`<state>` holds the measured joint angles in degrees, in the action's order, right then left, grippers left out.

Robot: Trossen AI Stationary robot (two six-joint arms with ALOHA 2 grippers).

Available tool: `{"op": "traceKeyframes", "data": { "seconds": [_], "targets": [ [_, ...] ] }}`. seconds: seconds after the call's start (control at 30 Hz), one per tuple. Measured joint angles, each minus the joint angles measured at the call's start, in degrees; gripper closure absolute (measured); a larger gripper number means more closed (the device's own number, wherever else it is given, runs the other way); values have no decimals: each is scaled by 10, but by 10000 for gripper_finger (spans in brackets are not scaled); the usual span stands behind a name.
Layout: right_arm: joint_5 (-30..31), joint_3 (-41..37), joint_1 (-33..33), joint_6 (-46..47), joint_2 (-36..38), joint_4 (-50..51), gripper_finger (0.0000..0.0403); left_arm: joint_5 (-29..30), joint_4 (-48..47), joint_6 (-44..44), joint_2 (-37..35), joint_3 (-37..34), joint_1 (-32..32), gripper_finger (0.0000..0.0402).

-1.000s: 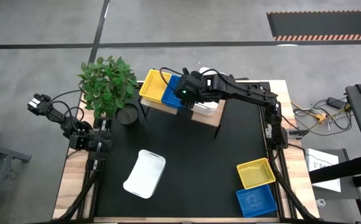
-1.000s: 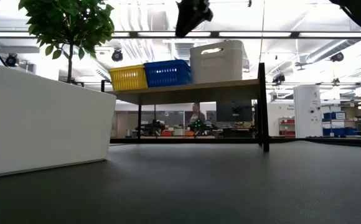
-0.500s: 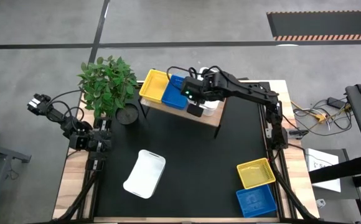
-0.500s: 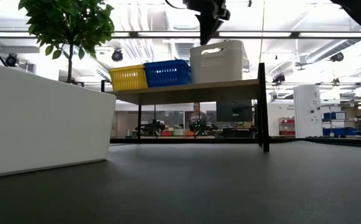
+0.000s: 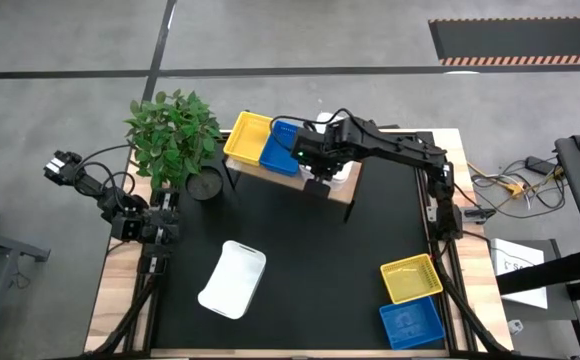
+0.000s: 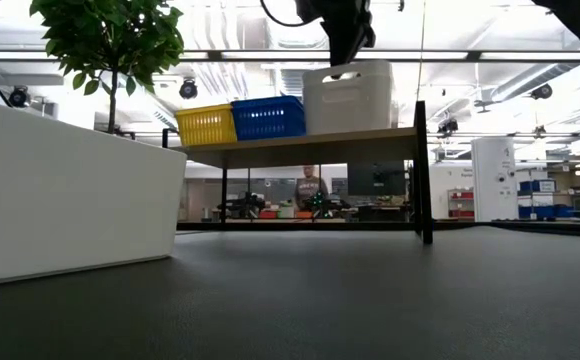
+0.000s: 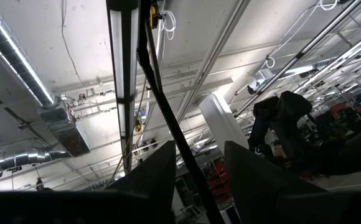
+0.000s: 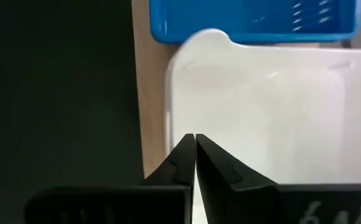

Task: Stack baskets on shelf by color
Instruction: Adjust the stacked white bins on the shelf, then stack the white bin on top of the other white bins on the shelf

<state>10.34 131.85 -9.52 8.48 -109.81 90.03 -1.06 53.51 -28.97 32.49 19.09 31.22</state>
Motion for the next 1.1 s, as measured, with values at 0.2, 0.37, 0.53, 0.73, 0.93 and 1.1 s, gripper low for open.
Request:
{"op": "traceKeyframes", "data": {
  "seconds": [0.2,0.37,0.53,0.73,0.93,1.1],
  "targets": [
    [-5,-6,0,42,0,0,394,0,0,0,0,0,0,281],
    [-12,-12,0,68,0,-1,394,0,0,0,0,0,0,281],
    [-27,-16,0,83,0,0,394,0,0,0,0,0,0,281],
    [-13,-16,-2,106,0,0,394,0,0,0,0,0,0,281],
    [15,-8,4,100,16,-1,394,0,0,0,0,0,0,281],
    [83,-9,30,91,56,0,394,16,1,0,6,0,0,281]
  ]
}}
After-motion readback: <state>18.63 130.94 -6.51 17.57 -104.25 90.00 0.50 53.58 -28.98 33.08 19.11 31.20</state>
